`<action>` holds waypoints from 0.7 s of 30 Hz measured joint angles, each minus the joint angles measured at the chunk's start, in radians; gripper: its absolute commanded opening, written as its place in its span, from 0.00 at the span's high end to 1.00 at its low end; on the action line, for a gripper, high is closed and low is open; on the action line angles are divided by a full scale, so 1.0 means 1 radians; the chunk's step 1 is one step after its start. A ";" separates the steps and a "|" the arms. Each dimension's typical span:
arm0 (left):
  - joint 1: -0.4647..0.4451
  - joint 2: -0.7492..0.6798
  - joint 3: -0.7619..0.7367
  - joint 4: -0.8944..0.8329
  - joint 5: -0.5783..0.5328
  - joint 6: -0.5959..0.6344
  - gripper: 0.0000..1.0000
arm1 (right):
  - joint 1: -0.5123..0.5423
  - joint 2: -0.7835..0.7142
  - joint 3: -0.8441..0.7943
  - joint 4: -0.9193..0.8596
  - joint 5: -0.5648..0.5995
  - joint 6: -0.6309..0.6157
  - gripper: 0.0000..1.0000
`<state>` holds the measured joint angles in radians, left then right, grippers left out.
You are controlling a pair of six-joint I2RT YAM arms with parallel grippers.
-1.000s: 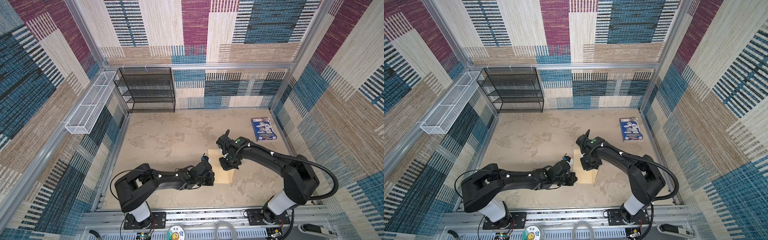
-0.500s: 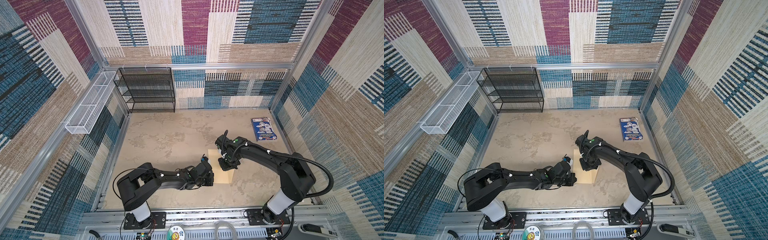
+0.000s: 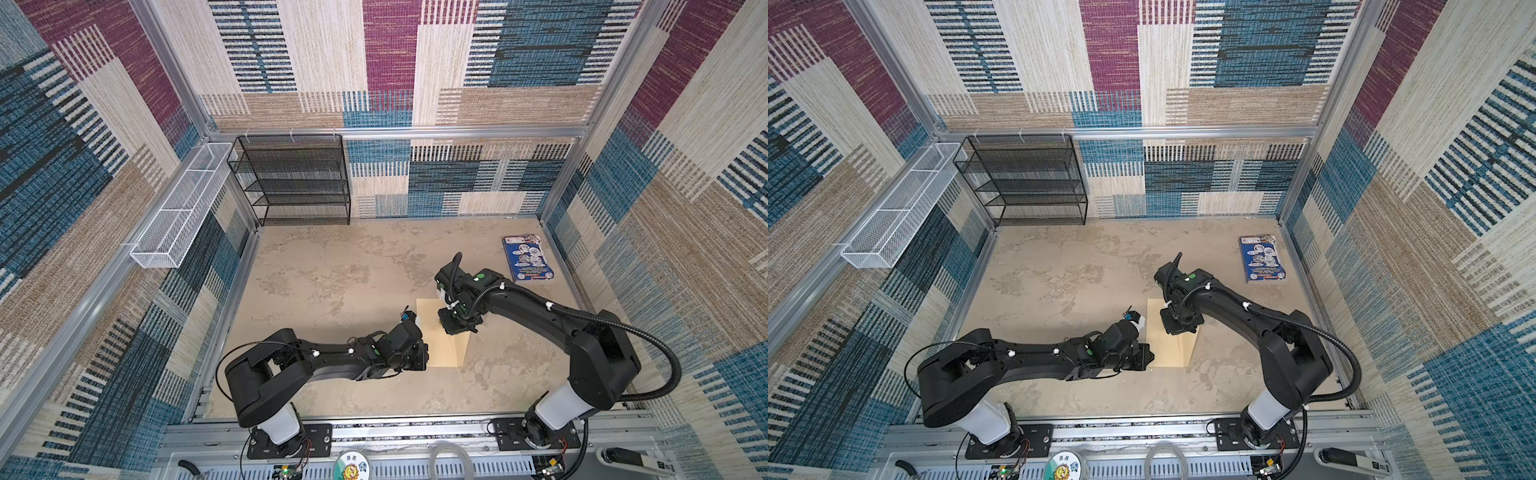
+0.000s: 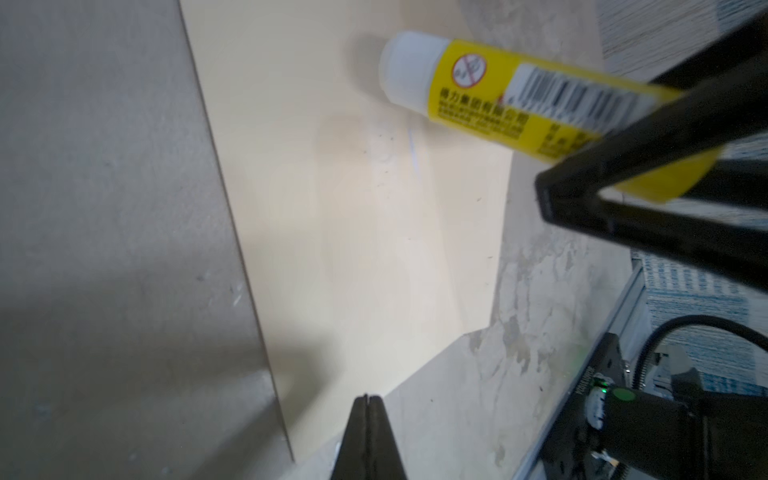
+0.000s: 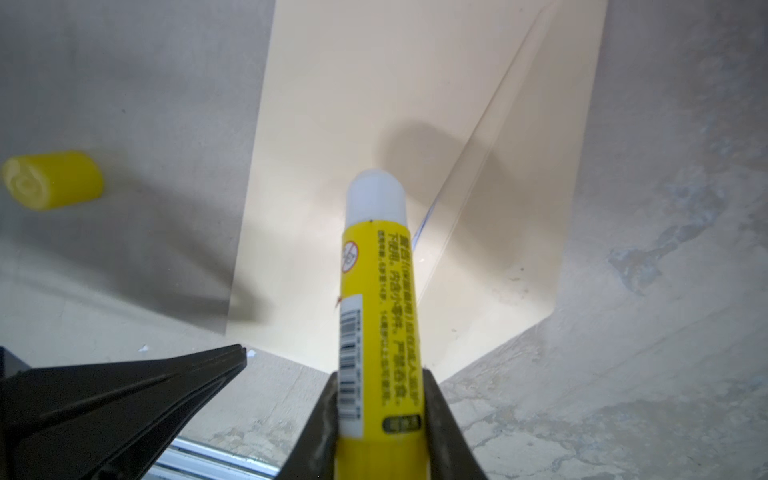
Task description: Place the letter into the envelope and seal it
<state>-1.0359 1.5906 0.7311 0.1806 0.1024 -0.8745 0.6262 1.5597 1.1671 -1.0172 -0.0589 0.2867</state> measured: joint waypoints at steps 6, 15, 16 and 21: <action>0.001 -0.145 0.050 -0.012 -0.051 0.137 0.40 | 0.000 -0.085 -0.009 -0.016 -0.042 -0.009 1.00; 0.002 -0.311 -0.032 0.002 -0.114 0.518 0.29 | 0.000 -0.148 0.003 -0.067 -0.069 -0.039 1.00; 0.001 -0.323 -0.076 0.040 -0.109 0.579 0.29 | 0.000 -0.151 0.005 -0.074 -0.076 -0.043 1.00; -0.001 -0.323 -0.156 0.113 -0.056 0.852 0.29 | 0.000 -0.166 0.013 -0.099 -0.113 -0.068 1.00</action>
<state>-1.0367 1.2678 0.5747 0.2939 0.0463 -0.0223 0.6262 1.3941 1.1805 -1.1160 -0.1715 0.2188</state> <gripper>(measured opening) 0.715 0.267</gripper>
